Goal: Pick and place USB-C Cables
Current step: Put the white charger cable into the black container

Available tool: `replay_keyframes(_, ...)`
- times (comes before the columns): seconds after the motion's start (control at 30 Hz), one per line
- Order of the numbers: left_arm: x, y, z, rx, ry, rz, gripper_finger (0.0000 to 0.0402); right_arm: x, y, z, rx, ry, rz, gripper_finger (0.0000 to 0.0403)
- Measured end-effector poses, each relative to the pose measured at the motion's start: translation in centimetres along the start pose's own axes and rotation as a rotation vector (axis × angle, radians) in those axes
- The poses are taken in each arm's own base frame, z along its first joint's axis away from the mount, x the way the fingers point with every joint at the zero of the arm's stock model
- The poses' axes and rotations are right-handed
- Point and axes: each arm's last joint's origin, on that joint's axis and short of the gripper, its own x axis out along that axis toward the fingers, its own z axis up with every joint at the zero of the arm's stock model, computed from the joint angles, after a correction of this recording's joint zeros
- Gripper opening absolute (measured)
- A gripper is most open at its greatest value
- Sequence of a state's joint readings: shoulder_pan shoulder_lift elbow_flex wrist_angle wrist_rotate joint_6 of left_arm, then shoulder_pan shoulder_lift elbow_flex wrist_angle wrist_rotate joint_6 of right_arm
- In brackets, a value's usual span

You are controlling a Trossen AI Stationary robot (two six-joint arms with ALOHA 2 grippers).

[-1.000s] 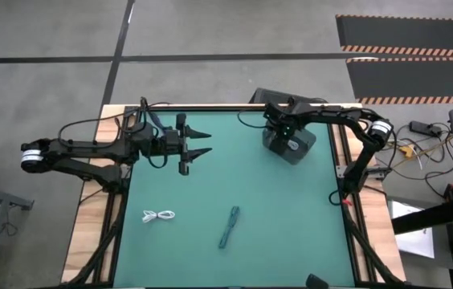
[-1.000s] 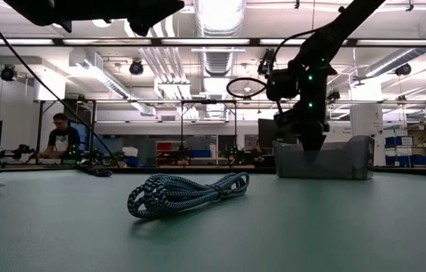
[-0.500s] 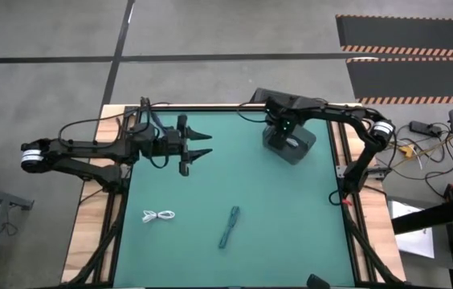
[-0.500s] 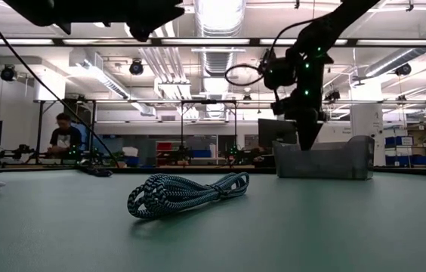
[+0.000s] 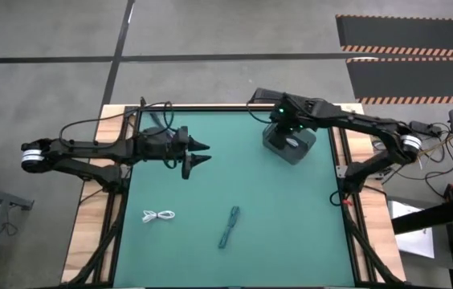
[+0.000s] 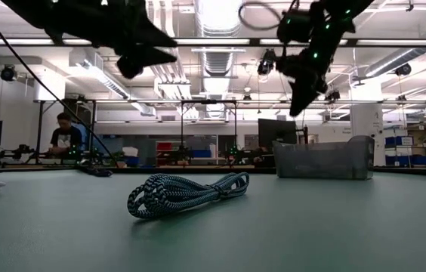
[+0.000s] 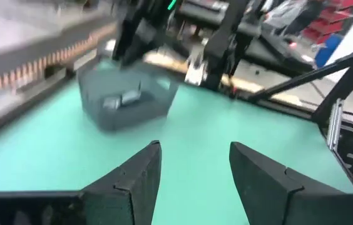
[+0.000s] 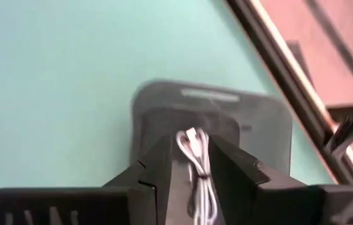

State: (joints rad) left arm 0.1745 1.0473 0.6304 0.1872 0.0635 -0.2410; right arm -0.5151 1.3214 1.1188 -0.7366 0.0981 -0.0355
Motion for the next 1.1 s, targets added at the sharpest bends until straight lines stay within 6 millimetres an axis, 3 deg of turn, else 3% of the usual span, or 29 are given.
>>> replay_keyframes(0.2, -0.2, 0.4, -1.6, -0.141, 0.162, 0.064, 0.0173, -2.6, 1.6, -0.9, -0.017, -0.233, 0.036, 0.0079)
replay_keyframes(0.4, -0.4, 0.2, -2.7, -0.206, 0.273, 0.092, 0.0173, -3.9, 3.1, -2.4, -0.04, -0.467, 0.084, 0.007)
replay_keyframes(0.77, -1.2, -2.0, -3.3, -0.247, 0.465, 0.079, 0.0148, -3.4, 5.0, -5.5, -0.06, -0.743, 0.165, 0.0071)
replay_keyframes(1.1, -1.5, -4.6, -3.6, -0.334, 0.557, 0.042, 0.0125, -3.0, 5.3, -6.1, -0.06, -0.841, 0.178, 0.0075)
